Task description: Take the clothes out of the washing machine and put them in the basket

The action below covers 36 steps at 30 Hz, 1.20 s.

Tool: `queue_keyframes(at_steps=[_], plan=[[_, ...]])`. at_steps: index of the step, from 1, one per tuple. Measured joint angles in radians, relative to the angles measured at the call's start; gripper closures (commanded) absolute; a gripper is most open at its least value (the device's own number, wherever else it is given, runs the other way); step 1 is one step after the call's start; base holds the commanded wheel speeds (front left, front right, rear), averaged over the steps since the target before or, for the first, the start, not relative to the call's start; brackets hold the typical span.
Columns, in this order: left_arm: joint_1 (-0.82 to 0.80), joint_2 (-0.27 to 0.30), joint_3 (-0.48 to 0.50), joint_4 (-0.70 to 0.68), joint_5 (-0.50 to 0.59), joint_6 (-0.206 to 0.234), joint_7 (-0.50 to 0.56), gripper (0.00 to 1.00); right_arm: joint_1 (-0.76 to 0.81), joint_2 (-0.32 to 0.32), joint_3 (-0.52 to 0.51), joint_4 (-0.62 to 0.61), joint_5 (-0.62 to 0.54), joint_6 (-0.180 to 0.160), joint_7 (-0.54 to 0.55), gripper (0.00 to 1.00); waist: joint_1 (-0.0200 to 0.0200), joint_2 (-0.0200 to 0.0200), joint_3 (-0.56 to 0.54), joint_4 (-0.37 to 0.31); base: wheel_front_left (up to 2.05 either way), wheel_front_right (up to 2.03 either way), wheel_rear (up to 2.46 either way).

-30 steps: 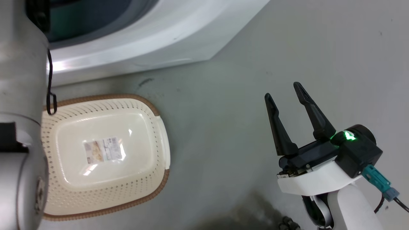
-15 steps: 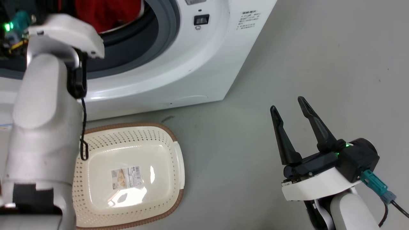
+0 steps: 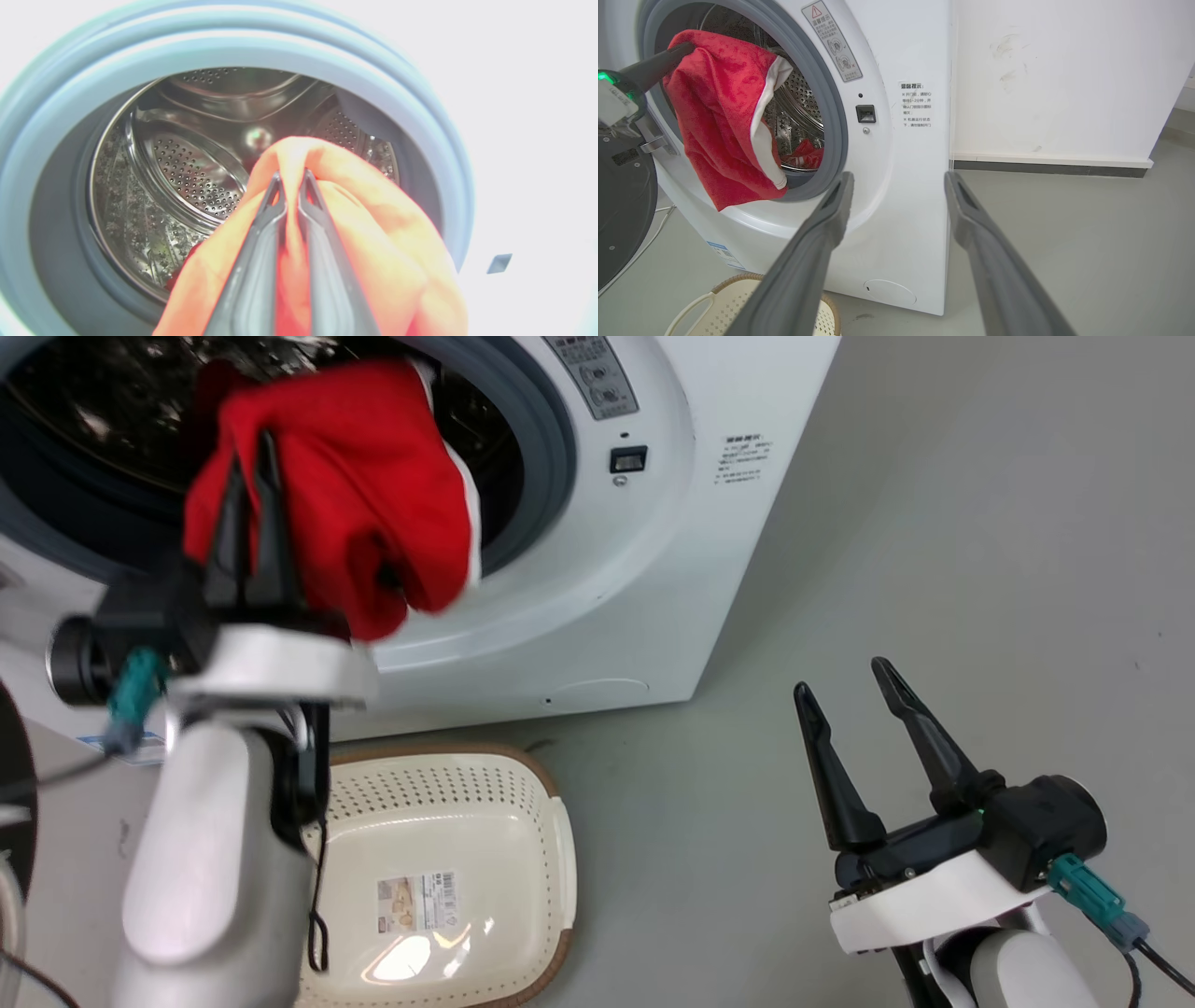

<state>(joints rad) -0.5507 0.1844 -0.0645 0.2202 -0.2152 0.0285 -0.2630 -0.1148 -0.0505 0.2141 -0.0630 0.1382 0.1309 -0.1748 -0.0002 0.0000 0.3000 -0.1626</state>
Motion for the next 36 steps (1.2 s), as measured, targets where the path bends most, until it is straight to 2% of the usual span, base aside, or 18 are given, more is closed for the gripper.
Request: queue_keyframes(at_steps=[4,11,17,20,24,30,36], plan=[[0.149,-0.011,-0.001,-0.140,0.010,0.020,0.000,1.00,0.016,0.000,-0.015,-0.002,-0.008,0.000,0.010,0.00,0.0000,0.0000,-0.037,0.020,0.00,0.00,0.00],[0.405,-0.030,-0.011,-0.345,0.028,0.086,0.039,1.00,0.038,0.000,-0.061,-0.019,-0.026,0.000,0.032,0.00,0.0000,0.0000,-0.085,0.059,0.00,0.00,0.00],[0.544,-0.058,-0.038,-0.380,0.017,0.107,0.081,1.00,0.045,0.000,-0.085,-0.038,-0.041,0.000,0.044,0.00,-0.0001,0.0000,-0.089,0.094,0.00,0.00,0.00],[0.570,-0.075,-0.052,-0.310,-0.014,0.103,0.083,1.00,0.044,0.000,-0.084,-0.050,-0.042,0.000,0.048,0.00,0.0000,0.0000,-0.069,0.102,0.00,0.00,0.00],[0.554,-0.091,-0.058,-0.141,-0.074,0.067,0.070,1.00,0.031,0.000,-0.074,-0.066,-0.042,0.000,0.050,0.00,0.0000,0.0000,-0.025,0.106,0.00,0.00,0.00],[0.408,-0.097,-0.042,0.153,-0.117,0.024,0.030,1.00,-0.007,0.000,-0.064,-0.069,-0.043,0.000,0.046,0.00,0.0002,0.0000,0.066,0.097,0.00,0.00,0.00],[0.220,-0.101,-0.031,0.433,-0.124,-0.001,0.011,1.00,-0.055,0.000,-0.054,-0.067,-0.039,0.000,0.029,0.00,0.0003,0.0000,0.173,0.077,0.00,0.00,0.00]])
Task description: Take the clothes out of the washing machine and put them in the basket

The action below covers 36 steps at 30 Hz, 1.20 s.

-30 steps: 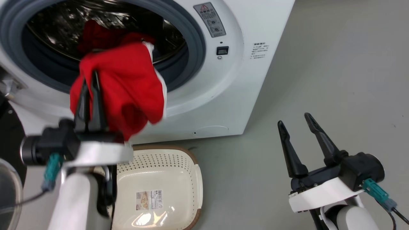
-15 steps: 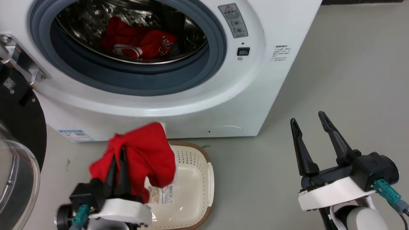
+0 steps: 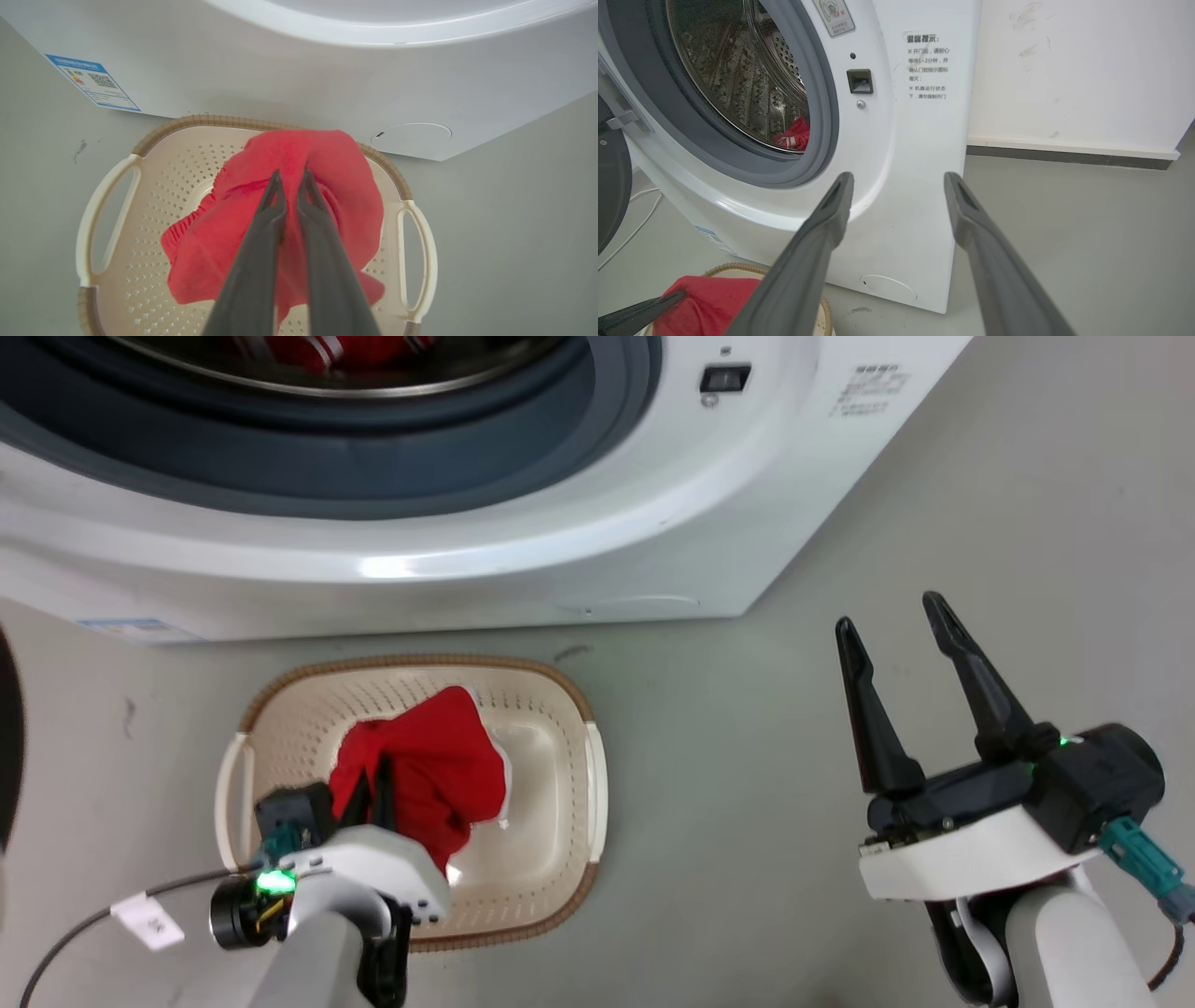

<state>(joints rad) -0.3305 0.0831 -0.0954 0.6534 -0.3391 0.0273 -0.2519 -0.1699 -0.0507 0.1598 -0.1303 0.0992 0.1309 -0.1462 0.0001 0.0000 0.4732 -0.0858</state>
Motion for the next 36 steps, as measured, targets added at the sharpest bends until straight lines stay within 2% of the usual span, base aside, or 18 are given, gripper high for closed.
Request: queue_keyframes(at_steps=[7,15,22,23,24,25,26,36], plan=[[-0.209,0.008,0.032,0.257,-0.002,-0.006,-0.008,1.00,-0.058,0.000,0.027,0.012,0.015,0.000,-0.028,0.00,0.0001,0.0000,0.134,-0.029,0.00,0.00,0.00],[-0.310,0.032,0.075,0.416,-0.009,0.012,-0.011,1.00,-0.102,0.000,0.055,0.037,0.025,0.000,-0.052,0.00,0.0001,0.0001,0.254,-0.064,0.00,0.00,0.00],[-0.368,0.053,0.079,0.528,-0.008,0.017,-0.011,1.00,-0.126,0.000,0.061,0.069,0.028,0.000,-0.066,0.00,0.0002,0.0000,0.303,-0.081,0.00,0.00,0.00],[-0.369,0.055,0.083,0.525,-0.009,0.017,-0.011,0.90,-0.129,0.000,0.061,0.073,0.028,0.000,-0.071,0.00,0.0001,0.0000,0.301,-0.079,0.00,0.00,0.00],[-0.370,0.058,0.086,0.521,-0.009,0.017,-0.011,0.52,-0.132,0.000,0.061,0.078,0.028,0.000,-0.073,0.00,0.0001,0.0000,0.296,-0.078,0.00,0.00,0.00],[-0.369,0.061,0.087,0.513,-0.008,0.016,-0.011,0.07,-0.133,0.000,0.062,0.086,0.028,0.000,-0.073,0.00,0.0001,0.0001,0.289,-0.076,0.00,0.00,0.00],[-0.368,0.063,0.090,0.501,-0.007,0.011,-0.011,0.00,-0.133,0.000,0.062,0.093,0.027,0.000,-0.074,0.00,0.0001,0.0000,0.281,-0.074,0.00,0.00,0.00],[-0.265,0.025,0.111,0.329,0.033,-0.007,-0.011,0.00,-0.111,0.000,0.029,0.127,0.017,0.000,-0.081,0.00,0.0000,0.0000,0.121,-0.055,0.00,0.00,0.00]])
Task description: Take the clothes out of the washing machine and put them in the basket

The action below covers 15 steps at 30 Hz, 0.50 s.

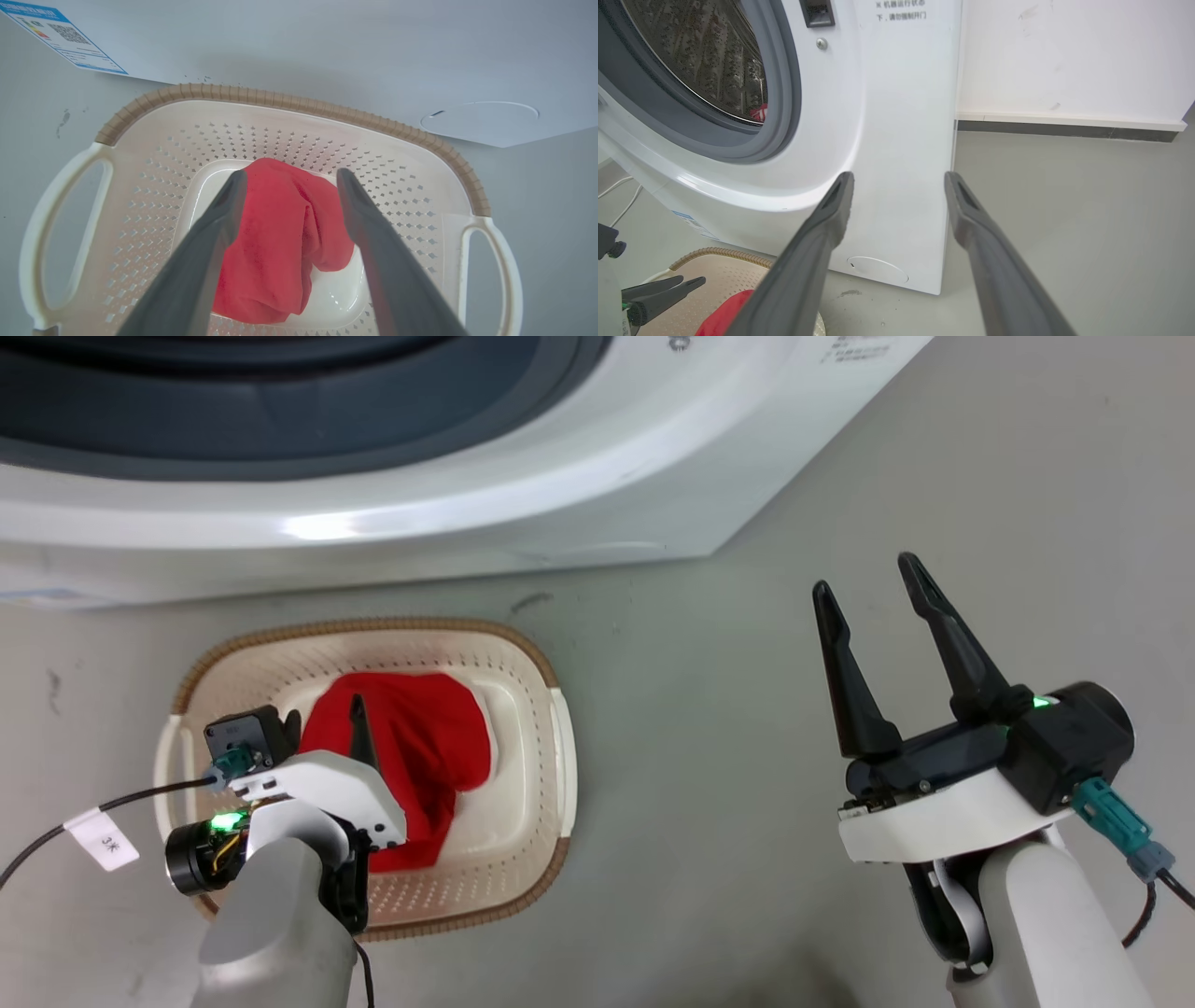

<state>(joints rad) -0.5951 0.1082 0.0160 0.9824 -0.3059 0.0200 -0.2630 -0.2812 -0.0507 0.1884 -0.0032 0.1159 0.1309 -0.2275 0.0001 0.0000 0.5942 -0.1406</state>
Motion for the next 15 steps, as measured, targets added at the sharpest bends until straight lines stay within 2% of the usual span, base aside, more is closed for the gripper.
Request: queue_keyframes(at_steps=[15], plan=[[0.184,-0.051,0.012,-0.365,0.111,-0.048,0.000,0.00,0.085,0.000,-0.077,-0.045,-0.039,0.000,0.062,0.00,-0.0001,0.0000,-0.225,0.079,0.00,0.00,0.00]])
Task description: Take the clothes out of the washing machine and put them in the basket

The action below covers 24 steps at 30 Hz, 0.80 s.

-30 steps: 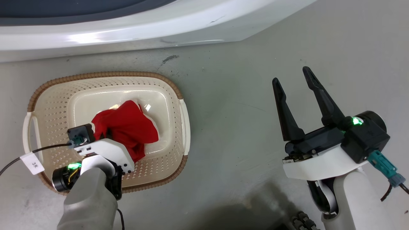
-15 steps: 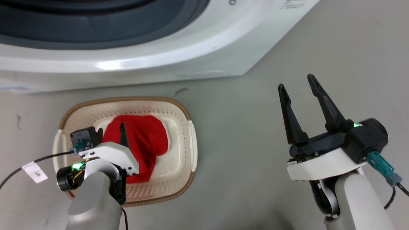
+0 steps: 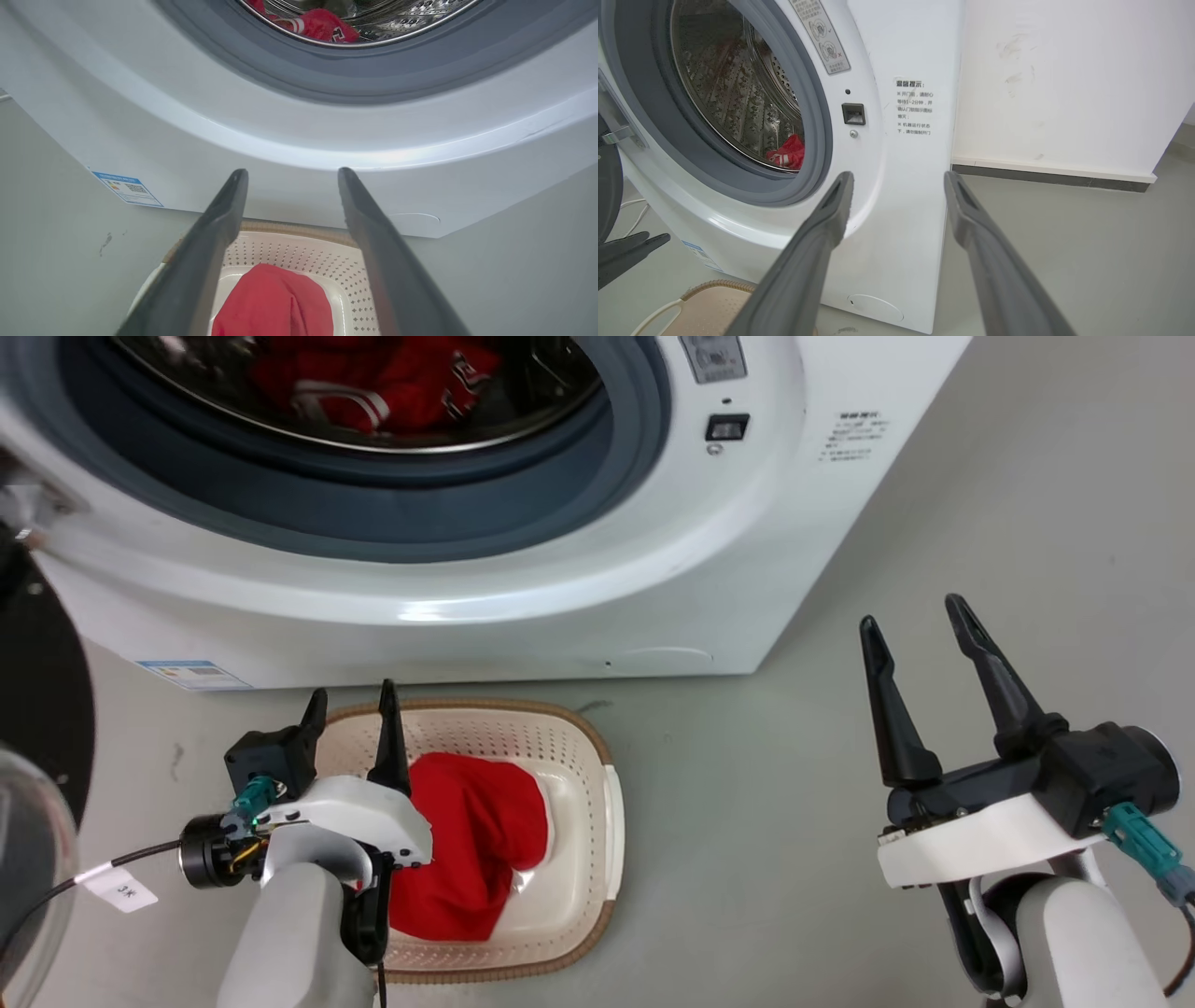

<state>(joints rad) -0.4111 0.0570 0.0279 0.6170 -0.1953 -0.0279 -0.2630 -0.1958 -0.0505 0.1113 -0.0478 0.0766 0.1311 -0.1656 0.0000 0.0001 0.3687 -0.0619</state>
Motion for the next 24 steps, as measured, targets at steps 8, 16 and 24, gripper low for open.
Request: queue_keyframes(at_steps=[8,16,24], plan=[[0.044,-0.005,-0.031,-0.158,0.022,-0.009,0.000,0.00,0.035,0.000,-0.026,-0.023,-0.006,0.000,0.026,0.00,-0.0001,0.0000,-0.085,0.035,0.00,0.00,0.00],[-0.032,-0.006,-0.057,-0.210,0.015,0.006,0.000,0.00,0.041,0.000,-0.031,-0.060,-0.006,0.000,0.043,0.00,-0.0002,0.0000,-0.085,0.051,0.00,0.00,0.00],[-0.224,0.007,-0.049,-0.093,0.049,-0.008,0.000,0.00,0.024,0.000,-0.001,-0.080,0.004,0.000,0.038,0.00,-0.0001,0.0000,-0.044,0.032,0.00,0.00,0.00]])
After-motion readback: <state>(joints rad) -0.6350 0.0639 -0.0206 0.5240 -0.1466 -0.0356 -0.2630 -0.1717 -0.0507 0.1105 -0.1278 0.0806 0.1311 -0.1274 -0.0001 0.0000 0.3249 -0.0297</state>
